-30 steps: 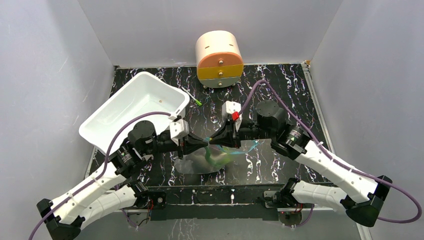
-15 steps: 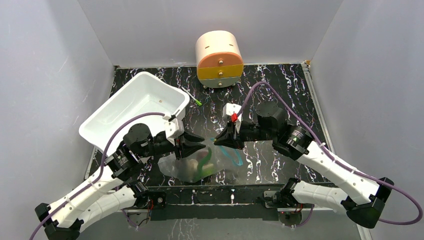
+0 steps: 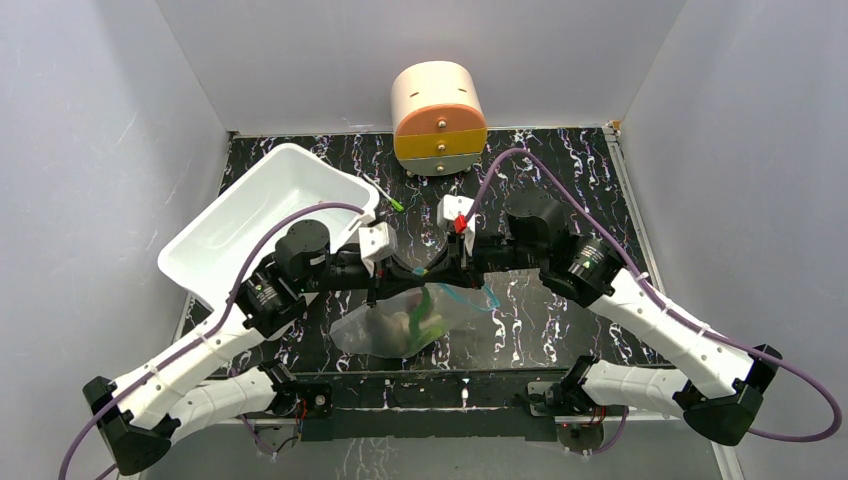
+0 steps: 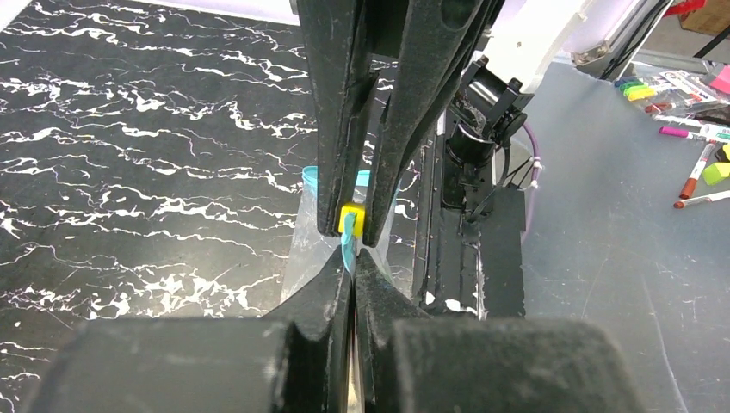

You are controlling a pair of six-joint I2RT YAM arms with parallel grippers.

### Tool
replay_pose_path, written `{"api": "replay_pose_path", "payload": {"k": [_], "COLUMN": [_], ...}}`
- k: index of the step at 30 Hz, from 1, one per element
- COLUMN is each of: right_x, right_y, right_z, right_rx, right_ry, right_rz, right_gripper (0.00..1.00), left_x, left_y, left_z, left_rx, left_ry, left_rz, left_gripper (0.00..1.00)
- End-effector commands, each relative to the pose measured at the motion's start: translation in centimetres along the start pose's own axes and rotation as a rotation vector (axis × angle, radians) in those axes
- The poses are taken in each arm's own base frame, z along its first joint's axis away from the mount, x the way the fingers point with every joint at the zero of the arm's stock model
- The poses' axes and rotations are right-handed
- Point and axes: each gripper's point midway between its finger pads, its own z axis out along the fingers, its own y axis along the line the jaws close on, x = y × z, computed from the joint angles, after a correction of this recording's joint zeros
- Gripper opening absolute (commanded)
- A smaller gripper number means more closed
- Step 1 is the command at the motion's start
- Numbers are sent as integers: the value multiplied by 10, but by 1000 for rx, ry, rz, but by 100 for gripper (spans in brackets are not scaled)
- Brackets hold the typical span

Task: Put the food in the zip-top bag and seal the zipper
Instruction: Zip the zipper food storage bag at the center of the board.

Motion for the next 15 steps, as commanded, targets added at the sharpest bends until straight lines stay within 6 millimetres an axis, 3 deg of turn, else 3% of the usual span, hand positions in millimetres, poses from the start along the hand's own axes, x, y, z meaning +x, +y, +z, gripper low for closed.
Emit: {"api": "replay_pose_path", "payload": {"k": [1, 6, 11, 15], "right_x": [-24, -5, 17, 27], "right_y": [2, 4, -1, -1], "right_z": [-10, -17, -22, -24], "right_rx": [17, 48, 110, 132], "right_ry": [-64, -41, -1, -2], "right_rz": [-47, -28, 9, 23], "right_gripper": [0, 0, 0, 0], "left_x": [-40, -48, -35, -37], "left_y": [-9, -6, 4, 3], "left_z": [-13, -27, -30, -30], "left_rx": [2, -79, -148, -145], "left_ry": [-131, -274, -248, -252], "left_rz": [75, 54, -6, -25], "left_gripper": [0, 0, 0, 0]}}
